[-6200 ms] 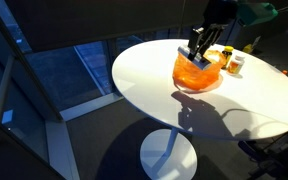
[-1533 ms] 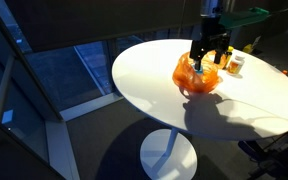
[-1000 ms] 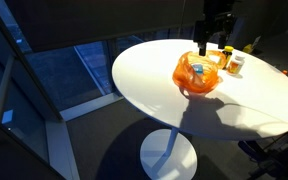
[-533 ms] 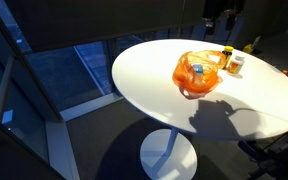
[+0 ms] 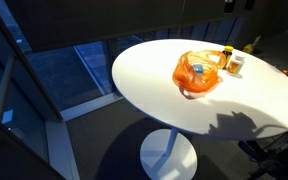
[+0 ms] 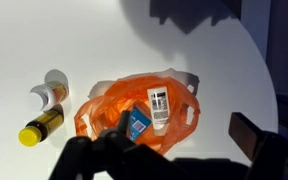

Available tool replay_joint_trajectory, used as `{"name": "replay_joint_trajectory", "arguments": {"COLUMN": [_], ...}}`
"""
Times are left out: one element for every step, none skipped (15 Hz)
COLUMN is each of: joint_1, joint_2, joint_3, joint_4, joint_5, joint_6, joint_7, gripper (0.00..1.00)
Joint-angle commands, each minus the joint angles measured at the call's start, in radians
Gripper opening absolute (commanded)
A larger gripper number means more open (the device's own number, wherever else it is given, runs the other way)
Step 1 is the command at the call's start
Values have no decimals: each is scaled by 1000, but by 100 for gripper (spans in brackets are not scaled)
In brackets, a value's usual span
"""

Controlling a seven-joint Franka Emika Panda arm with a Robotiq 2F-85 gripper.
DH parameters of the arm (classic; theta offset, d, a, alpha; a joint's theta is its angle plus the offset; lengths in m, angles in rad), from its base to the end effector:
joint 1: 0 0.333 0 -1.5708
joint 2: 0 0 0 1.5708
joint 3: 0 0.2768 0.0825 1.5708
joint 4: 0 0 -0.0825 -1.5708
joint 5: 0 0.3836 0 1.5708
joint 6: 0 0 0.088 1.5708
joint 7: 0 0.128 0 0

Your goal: Pick up the white bottle on the left side of the table and put it in the orange plastic bag.

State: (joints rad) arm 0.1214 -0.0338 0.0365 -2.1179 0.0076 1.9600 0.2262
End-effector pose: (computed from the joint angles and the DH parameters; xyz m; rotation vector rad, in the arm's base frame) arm 0.5127 0.0823 0.3580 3.1155 -0.1118 -0.1918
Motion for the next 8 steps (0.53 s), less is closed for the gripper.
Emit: {"name": "replay_joint_trajectory", "arguments": {"joint_1": [-27,-29,-31,-33,-35,-36,-36,-36], "joint_2": [-97,-112,-124,-135,-142,-149,-153,-121], "joint_3": [7,6,6,6,6,6,6,16], "joint_4": [-55,-62,-68,-74,-77,-81,-85,-60], "joint_5": [50,56,63,69,74,75,79,52], "joint_6": [-12,-9,-10,-10,-9,-7,-3,-8], "joint_7": [-38,-41,-47,-52,-56,-58,-62,-30], "gripper": [100,100,100,100,100,100,100,100]}}
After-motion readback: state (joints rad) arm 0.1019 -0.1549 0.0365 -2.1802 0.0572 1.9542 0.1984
